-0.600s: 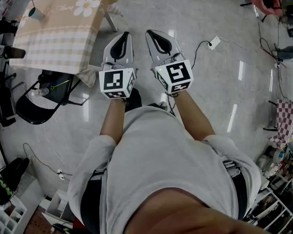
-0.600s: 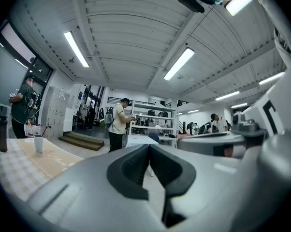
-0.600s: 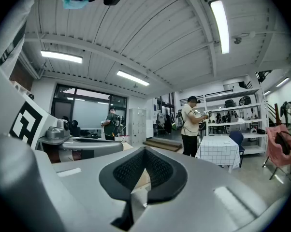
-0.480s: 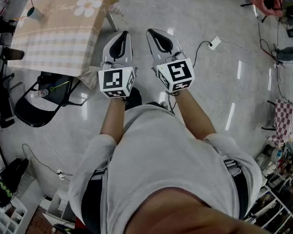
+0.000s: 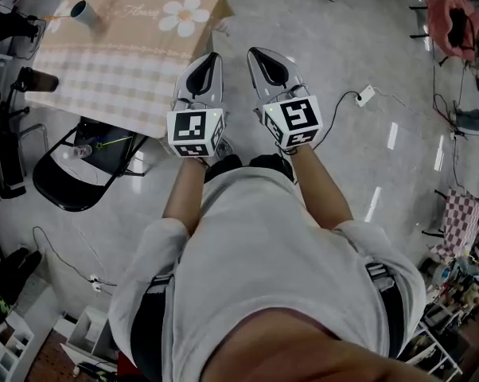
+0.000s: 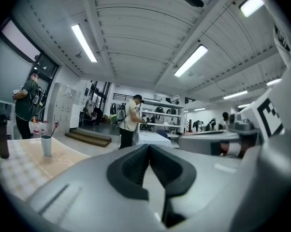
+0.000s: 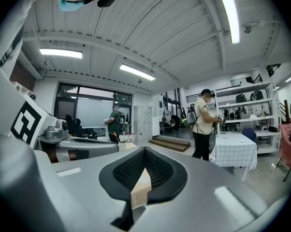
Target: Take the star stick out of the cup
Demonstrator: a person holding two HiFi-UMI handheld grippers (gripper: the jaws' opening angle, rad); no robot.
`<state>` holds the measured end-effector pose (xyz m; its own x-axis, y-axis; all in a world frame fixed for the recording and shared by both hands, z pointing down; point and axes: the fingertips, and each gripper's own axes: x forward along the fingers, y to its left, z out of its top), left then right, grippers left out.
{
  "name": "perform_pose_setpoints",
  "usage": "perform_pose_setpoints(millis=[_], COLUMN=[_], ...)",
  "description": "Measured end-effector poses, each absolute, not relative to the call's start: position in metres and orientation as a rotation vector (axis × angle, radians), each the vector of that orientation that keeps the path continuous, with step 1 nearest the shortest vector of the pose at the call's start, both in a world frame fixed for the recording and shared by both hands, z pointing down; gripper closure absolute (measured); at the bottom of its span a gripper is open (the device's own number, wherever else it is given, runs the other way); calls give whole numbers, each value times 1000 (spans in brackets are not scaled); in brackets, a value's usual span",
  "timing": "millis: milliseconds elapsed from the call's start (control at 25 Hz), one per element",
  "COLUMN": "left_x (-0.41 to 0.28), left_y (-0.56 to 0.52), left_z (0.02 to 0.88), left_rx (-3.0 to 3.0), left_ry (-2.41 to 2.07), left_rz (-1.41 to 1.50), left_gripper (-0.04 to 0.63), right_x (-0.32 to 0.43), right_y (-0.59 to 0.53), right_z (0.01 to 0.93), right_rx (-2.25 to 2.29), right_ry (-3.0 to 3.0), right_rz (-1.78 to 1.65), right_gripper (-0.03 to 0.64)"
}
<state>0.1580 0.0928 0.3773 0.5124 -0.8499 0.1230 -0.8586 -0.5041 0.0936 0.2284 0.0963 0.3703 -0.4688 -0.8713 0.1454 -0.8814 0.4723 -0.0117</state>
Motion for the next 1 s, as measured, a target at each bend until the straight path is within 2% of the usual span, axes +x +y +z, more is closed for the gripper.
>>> perform_pose_setpoints(millis=[520,760,1000], left_x=[27,-34,-78], left_y=[40,-7,-62], left_z=[376,376,390], left_rx=[2411,2280,2127], left_ry=[-1784,-1955,-2039], left_rz=[91,82,75], left_gripper=[592,592,592], right_x=[103,23,-24], right_y=[16,-41,-105], right_z=[365,362,375], right_rx=[1228,948,777], right_ry=[-2762,-2857,-2864], right_rz=[96,61,75], right_gripper=[617,617,617])
